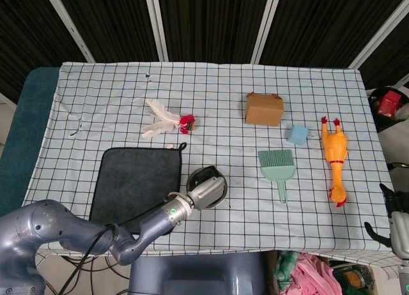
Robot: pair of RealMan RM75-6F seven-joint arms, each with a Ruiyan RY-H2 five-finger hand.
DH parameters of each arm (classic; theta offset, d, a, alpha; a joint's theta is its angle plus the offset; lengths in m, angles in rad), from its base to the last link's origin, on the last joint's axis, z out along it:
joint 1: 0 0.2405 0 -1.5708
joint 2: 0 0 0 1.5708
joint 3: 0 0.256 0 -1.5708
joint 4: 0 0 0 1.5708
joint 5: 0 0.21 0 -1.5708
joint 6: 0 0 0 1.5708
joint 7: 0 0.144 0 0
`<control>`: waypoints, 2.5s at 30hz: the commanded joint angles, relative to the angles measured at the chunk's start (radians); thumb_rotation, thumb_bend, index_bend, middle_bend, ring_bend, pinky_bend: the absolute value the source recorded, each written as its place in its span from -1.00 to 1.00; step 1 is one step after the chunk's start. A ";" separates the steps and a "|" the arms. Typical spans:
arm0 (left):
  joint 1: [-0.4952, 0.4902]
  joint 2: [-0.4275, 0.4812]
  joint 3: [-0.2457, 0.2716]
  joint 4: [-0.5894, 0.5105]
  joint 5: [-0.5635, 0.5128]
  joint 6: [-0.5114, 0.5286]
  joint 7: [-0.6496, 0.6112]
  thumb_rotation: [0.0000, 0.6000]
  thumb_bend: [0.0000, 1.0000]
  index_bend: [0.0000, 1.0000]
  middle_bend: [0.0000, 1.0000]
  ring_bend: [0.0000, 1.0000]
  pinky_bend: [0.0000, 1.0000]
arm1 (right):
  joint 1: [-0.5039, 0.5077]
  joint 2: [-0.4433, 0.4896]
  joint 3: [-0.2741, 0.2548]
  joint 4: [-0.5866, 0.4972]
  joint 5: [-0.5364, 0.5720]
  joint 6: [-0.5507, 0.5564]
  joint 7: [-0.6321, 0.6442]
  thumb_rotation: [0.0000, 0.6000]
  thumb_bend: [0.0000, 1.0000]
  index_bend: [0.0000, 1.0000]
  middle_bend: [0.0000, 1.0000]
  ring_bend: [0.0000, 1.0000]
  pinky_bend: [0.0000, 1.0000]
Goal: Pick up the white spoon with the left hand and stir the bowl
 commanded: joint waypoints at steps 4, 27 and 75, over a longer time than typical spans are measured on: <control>-0.016 -0.023 -0.017 0.055 -0.022 -0.020 0.000 1.00 0.03 0.54 0.98 0.84 0.74 | 0.000 0.001 0.001 0.000 0.002 -0.001 0.001 1.00 -0.56 -1.00 -0.77 -0.64 -0.49; -0.078 -0.127 -0.063 0.150 -0.002 -0.062 -0.020 1.00 0.03 0.54 0.98 0.85 0.75 | -0.003 0.006 0.004 -0.002 0.003 0.005 0.012 1.00 -0.56 -1.00 -0.77 -0.64 -0.49; 0.098 -0.050 -0.084 0.083 0.108 -0.020 -0.332 1.00 -0.11 0.37 0.95 0.83 0.75 | 0.001 -0.004 0.003 0.002 0.020 -0.015 -0.012 1.00 -0.56 -1.00 -0.77 -0.64 -0.49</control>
